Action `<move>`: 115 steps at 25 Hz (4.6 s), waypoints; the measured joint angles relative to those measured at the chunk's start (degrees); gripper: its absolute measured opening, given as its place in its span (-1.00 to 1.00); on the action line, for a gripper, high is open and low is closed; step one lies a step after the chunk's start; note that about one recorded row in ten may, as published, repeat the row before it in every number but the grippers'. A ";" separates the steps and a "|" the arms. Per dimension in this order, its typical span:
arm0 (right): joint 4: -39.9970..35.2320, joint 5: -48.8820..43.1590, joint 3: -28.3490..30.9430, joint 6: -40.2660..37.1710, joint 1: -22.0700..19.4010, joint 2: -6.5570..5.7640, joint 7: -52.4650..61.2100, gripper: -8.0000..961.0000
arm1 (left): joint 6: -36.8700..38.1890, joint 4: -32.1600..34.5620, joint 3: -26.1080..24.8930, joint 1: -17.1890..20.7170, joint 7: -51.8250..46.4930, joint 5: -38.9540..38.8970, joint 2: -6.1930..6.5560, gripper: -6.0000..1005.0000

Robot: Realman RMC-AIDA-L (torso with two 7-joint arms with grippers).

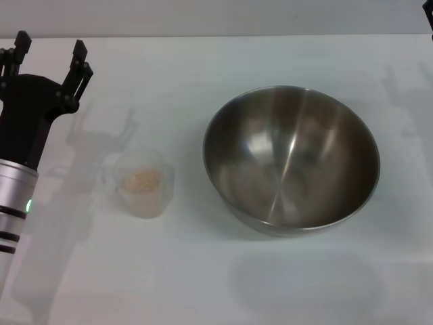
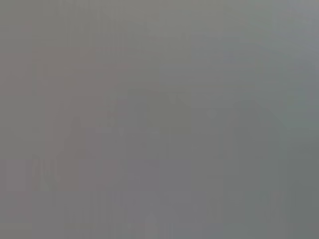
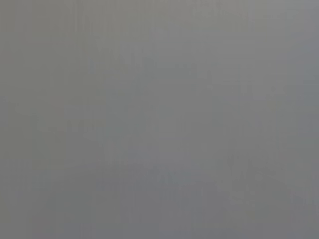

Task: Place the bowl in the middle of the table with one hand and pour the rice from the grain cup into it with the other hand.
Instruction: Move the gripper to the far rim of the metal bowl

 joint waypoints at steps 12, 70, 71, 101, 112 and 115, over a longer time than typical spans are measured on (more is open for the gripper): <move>-1.00 -0.02 0.15 -2.69 -1.61 0.11 -15.92 0.45 | -0.06 0.67 -0.42 0.84 0.26 -0.02 0.12 0.65; -60.66 -7.11 38.70 165.24 16.29 -0.41 -34.02 0.41 | 2.34 2.97 -2.16 1.15 -0.21 -0.45 0.21 0.64; -60.06 -6.81 38.71 165.05 16.41 -0.41 -34.24 0.40 | 2.34 2.98 -2.16 1.14 -0.20 -0.45 0.21 0.64; -54.69 -4.80 38.21 160.34 16.06 -0.15 -36.30 -0.80 | 2.61 3.60 -2.16 1.15 -0.19 -0.44 0.20 0.63; -60.92 -3.28 37.82 158.19 14.22 0.04 -35.86 -0.96 | 2.86 3.68 -2.16 1.11 -0.19 -0.45 0.20 0.63; -62.69 -1.89 37.49 157.25 13.50 0.04 -35.89 -0.96 | 2.86 3.71 -2.16 1.06 -0.19 -0.45 0.20 0.63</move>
